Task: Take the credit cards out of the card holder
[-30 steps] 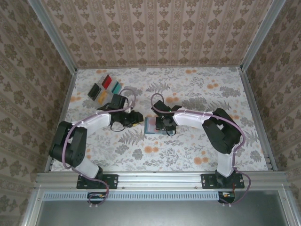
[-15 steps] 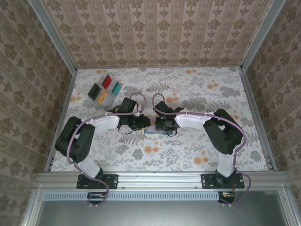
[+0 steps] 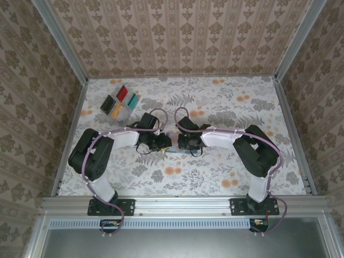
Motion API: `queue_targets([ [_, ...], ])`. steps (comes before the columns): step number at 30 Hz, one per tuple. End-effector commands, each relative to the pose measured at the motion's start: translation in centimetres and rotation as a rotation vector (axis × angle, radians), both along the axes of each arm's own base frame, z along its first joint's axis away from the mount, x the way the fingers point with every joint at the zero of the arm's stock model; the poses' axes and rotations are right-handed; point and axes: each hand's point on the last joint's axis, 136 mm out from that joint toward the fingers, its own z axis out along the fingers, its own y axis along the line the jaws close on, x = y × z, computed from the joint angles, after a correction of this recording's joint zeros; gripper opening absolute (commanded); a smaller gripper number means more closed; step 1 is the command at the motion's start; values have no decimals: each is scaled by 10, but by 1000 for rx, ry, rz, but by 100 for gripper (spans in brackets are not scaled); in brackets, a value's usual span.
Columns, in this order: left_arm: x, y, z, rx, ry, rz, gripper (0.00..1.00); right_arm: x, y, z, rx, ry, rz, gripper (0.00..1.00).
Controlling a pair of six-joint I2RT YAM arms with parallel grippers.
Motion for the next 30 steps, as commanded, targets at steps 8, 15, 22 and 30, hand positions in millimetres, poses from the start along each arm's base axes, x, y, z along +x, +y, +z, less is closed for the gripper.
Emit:
queue_targets([
  [8,-2,-3,-5,19,56,-8,26,-19,-20,-27,-70,78,-30,21],
  [15,-3,-6,-7,19,93,-17,27,-20,-17,-29,-24,97,-49,21],
  [22,-2,-13,1,-21,102,-40,28,-18,-9,-26,103,112,-50,21],
  [30,-2,-19,7,-51,104,-64,28,-16,-7,-26,165,126,-57,21],
])
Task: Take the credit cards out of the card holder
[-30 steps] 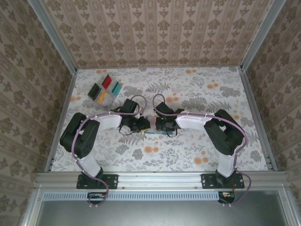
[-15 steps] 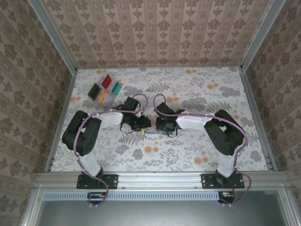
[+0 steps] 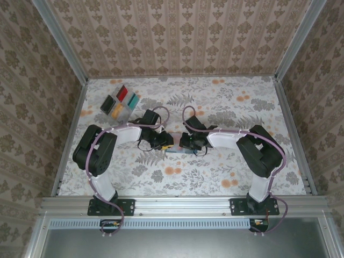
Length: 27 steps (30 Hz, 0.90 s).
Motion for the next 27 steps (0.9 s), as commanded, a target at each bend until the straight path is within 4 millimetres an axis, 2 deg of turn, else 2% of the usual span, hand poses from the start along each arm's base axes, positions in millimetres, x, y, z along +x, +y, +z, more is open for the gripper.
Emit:
queue_targets([
  [1,-1,-9,6,-37,17,-37,28,-16,-9,-26,-23,86,-15,21],
  [6,1,-11,10,-45,3,-48,28,-15,-9,-24,-6,86,-17,22],
  [13,7,9,5,51,-30,-9,28,-13,-16,-18,-49,72,-18,22],
  [16,5,12,1,62,-30,-10,28,-10,-23,-5,-106,40,-6,22],
  [19,1,9,-8,41,7,-17,25,-5,-27,18,-163,-16,12,26],
  [22,2,10,-12,46,13,-12,23,-2,-22,35,-175,-51,35,32],
  [24,2,10,-11,42,9,-12,23,-3,-16,39,-173,-53,52,38],
  [27,1,8,-12,34,15,-20,22,-7,-3,36,-171,-34,81,44],
])
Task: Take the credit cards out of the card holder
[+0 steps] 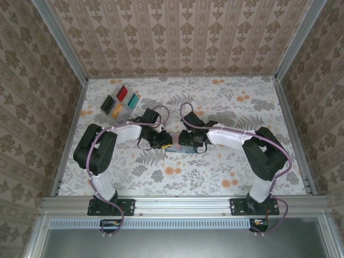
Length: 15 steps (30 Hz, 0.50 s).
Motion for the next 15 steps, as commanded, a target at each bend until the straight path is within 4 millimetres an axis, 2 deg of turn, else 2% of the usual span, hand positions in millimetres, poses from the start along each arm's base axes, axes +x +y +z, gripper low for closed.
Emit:
queue_targets([
  [1,-5,3,-10,5,21,-20,22,-9,4,0,-61,23,33,46],
  [3,-6,3,-12,6,27,-21,21,-12,12,-4,-73,33,53,45],
  [7,-6,4,-14,6,27,-18,16,-14,23,-9,-78,48,77,38],
  [15,-7,7,-16,11,31,-10,11,-15,5,-25,-175,81,22,34],
])
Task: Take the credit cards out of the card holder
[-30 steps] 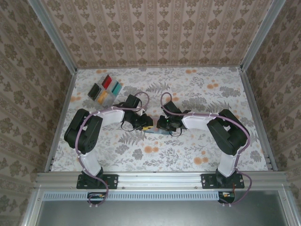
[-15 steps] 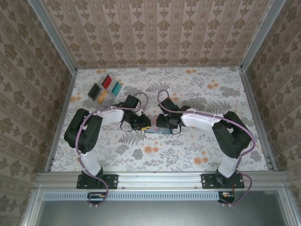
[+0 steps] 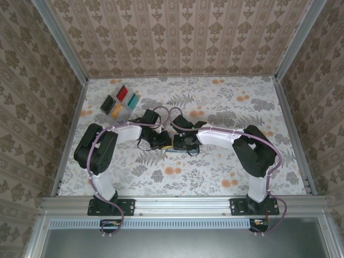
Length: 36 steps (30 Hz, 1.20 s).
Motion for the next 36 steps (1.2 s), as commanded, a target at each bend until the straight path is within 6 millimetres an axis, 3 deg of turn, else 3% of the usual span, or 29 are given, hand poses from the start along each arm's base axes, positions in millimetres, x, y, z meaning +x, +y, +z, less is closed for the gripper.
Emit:
queue_targets([
  [1,-5,7,-12,15,27,-2,10,0,-15,-6,-80,17,-46,35],
  [7,-1,5,-3,-4,14,4,10,-4,-19,-20,-94,53,-48,34],
  [16,9,10,19,-28,-25,26,16,-5,-27,-30,-87,72,-79,21],
  [28,9,0,26,-95,-22,15,20,-3,-22,-32,9,83,-96,19],
  [36,9,-1,20,-81,-13,13,22,-3,-23,-31,34,85,-102,19],
])
